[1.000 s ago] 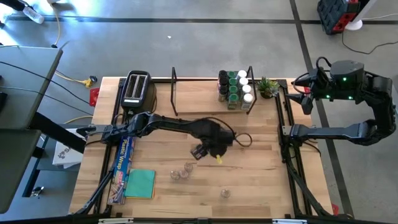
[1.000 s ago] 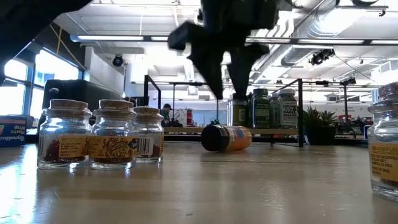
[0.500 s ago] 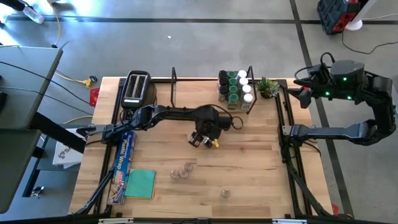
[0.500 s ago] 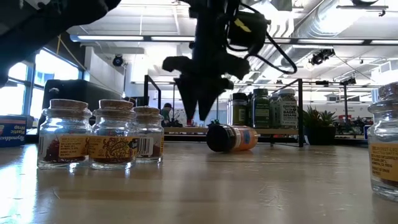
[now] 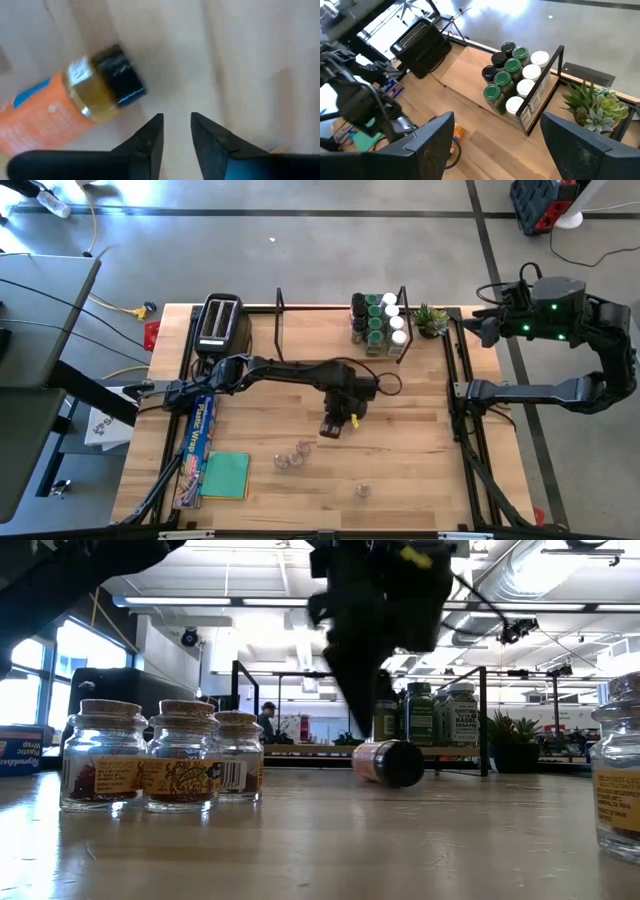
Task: Shelf spices
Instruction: Put the black seasoning bottle on the shelf and align it with the other black seasoning bottles
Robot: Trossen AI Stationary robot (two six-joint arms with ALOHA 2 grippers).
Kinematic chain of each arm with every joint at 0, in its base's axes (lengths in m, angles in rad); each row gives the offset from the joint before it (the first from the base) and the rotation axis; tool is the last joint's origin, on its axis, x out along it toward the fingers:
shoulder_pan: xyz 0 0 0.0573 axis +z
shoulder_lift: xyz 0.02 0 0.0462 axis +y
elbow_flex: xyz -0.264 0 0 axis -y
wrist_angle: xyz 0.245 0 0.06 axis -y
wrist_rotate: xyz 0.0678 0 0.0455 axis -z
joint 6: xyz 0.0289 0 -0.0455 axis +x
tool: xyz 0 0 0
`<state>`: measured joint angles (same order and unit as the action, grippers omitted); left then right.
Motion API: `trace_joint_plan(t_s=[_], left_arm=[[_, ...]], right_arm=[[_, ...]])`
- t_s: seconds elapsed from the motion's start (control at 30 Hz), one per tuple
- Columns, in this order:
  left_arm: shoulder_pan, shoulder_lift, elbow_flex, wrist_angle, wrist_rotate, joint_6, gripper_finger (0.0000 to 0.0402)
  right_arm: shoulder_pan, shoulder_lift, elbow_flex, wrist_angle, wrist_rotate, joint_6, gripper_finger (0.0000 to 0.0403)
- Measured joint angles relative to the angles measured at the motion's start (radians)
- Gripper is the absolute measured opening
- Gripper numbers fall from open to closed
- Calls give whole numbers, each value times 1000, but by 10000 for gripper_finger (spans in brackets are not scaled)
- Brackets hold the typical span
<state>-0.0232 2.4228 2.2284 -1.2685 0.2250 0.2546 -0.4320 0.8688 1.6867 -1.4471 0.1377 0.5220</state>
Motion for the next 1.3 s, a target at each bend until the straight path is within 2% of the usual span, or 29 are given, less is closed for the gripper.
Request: trace_joint_plan(t_s=[0.07,0.17,0.4,0.5,0.6,0.67,0.8,0.87,0.97,1.1,1.2,1.3], left_arm=[[4,-5,2,23,43,-32,80],[5,-6,1,29,44,-8,63],[-10,-17,1,33,19,332,39],[-17,-17,0,10,36,404,41],[-29,-17,0,9,-1,418,50],[-41,-17,3,-17,-44,318,55],[-48,-45,9,-80,16,104,50],[-65,-90,8,-61,1,20,35],[-112,-181,9,-2,-145,-85,7],[-194,-292,11,29,-404,-245,8],[-247,-344,11,-41,-616,-395,8],[-286,-375,10,-171,-684,-612,3]], right_arm=[[0,1,0,0,9,11,291],[0,4,0,0,11,28,291],[0,25,0,3,20,39,291],[0,40,0,10,31,32,291],[0,56,0,14,20,0,291],[2,69,0,20,-53,-29,291],[58,120,1,33,-278,-126,291],[116,157,1,28,-326,-142,291],[196,220,0,19,-328,-198,291],[237,329,0,20,-359,-371,291],[266,436,0,23,-355,-509,291],[282,552,0,46,-354,-695,291]])
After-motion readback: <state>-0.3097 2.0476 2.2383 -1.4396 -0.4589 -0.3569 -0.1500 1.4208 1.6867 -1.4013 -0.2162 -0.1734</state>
